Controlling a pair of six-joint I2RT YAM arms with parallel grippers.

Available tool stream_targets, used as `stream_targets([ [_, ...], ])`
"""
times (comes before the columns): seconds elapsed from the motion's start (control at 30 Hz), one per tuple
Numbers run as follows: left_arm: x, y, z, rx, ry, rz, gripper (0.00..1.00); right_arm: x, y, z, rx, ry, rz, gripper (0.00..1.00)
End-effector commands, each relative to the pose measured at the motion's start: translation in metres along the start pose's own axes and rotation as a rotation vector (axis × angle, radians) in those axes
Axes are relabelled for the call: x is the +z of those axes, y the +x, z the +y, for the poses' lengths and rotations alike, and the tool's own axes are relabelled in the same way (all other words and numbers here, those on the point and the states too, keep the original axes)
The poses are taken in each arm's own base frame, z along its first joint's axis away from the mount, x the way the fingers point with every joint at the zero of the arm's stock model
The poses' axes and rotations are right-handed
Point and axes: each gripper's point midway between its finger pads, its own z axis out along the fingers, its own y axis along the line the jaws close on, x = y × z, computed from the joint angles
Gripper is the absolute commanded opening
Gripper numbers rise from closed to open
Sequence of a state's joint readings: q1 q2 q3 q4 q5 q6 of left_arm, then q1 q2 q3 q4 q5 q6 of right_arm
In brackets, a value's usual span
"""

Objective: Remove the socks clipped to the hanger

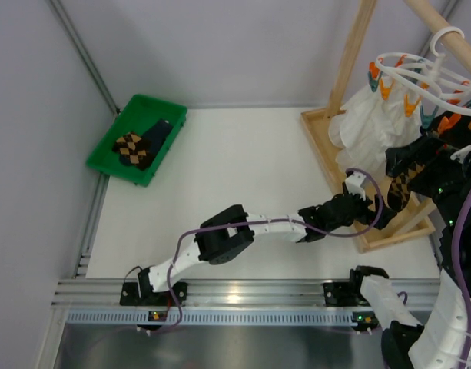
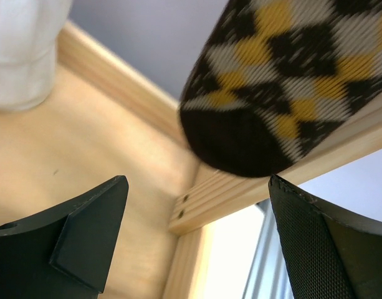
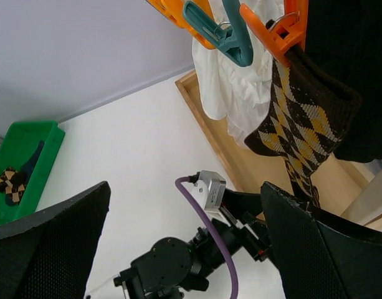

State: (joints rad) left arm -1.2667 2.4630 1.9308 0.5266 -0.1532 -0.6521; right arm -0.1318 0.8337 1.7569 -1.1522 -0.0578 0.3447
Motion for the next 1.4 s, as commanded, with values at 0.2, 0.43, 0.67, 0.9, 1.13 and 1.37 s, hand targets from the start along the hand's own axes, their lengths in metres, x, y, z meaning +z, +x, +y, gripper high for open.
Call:
stream_targets([
  [0.2, -0.023, -0.066, -0.054, 0.012, 0.032, -0.126, 0.98, -0.001, 0.001, 0.005, 0.007, -0.030, -0.006, 1.00],
  [0.43, -0.017, -0.057, -0.070, 0.002, 0.117, -0.088, 0.97, -0.002, 0.000, 0.006, 0.011, -0.034, -0.008, 0.99],
  [0.67, 0.001, -0.049, -0.068, 0.021, 0.114, -0.091, 0.97, -0.005, -0.004, 0.010, 0.018, -0.046, -0.018, 1.00],
  [0.9, 0.021, -0.034, -0.057, 0.027, 0.114, -0.087, 0.89, -0.004, -0.008, 0.012, 0.027, -0.050, -0.019, 0.99],
  [1.13, 0.028, -0.028, -0.045, 0.016, 0.087, -0.093, 0.46, 0.001, -0.004, 0.011, 0.037, -0.050, -0.011, 0.99],
  [1.37, 0.011, -0.056, -0.028, 0.003, 0.039, -0.085, 0.03, 0.007, 0.003, 0.003, 0.010, -0.019, 0.007, 0.99],
])
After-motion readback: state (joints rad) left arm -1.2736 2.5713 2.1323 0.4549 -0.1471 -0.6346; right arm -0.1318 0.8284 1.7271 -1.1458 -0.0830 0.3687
